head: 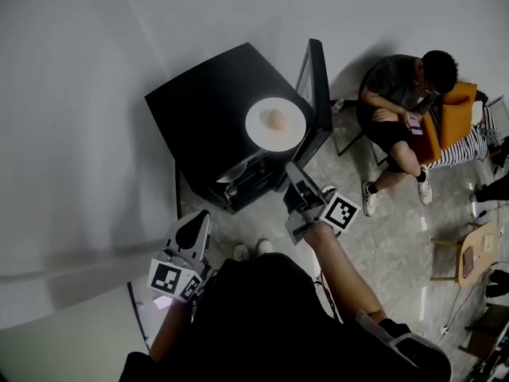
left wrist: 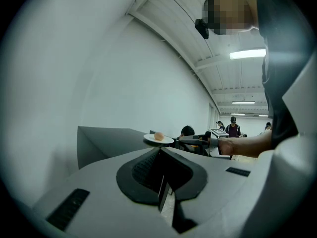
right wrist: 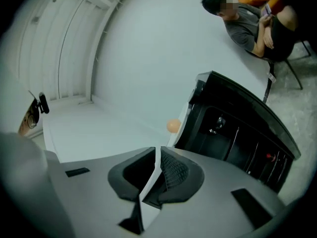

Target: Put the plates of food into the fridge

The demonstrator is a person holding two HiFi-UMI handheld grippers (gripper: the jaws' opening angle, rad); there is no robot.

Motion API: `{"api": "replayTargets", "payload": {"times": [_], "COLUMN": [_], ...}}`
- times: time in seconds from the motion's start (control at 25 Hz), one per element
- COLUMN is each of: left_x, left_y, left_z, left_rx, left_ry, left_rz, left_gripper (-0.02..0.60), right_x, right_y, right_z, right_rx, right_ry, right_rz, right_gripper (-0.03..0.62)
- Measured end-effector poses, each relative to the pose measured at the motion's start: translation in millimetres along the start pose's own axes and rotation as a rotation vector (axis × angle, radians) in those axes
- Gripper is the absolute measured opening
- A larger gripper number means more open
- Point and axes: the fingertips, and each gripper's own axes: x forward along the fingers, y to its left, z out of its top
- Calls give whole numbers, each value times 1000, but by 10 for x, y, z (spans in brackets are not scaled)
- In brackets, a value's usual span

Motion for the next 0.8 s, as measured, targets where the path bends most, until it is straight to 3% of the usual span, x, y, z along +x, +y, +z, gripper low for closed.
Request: {"api": "replayTargets", "payload": {"times": [0.12, 0.2, 0.8], "left_x": [74, 181, 225], "left_y": [54, 126, 115], "left_z": [10, 8, -11], "left_rx": [12, 12, 3], "left_ry": [-7, -5, 3], "left_rz": [-4, -5, 4], "left_gripper": [25, 25, 25], "right_x": [74, 180, 386], "right_y": [-98, -185, -558], "right_z": [51, 91, 227], "right_rx": [90, 121, 364], "right_ry": [-20, -18, -85], "right_rz": [3, 0, -51], "right_gripper": [36, 97, 117]}}
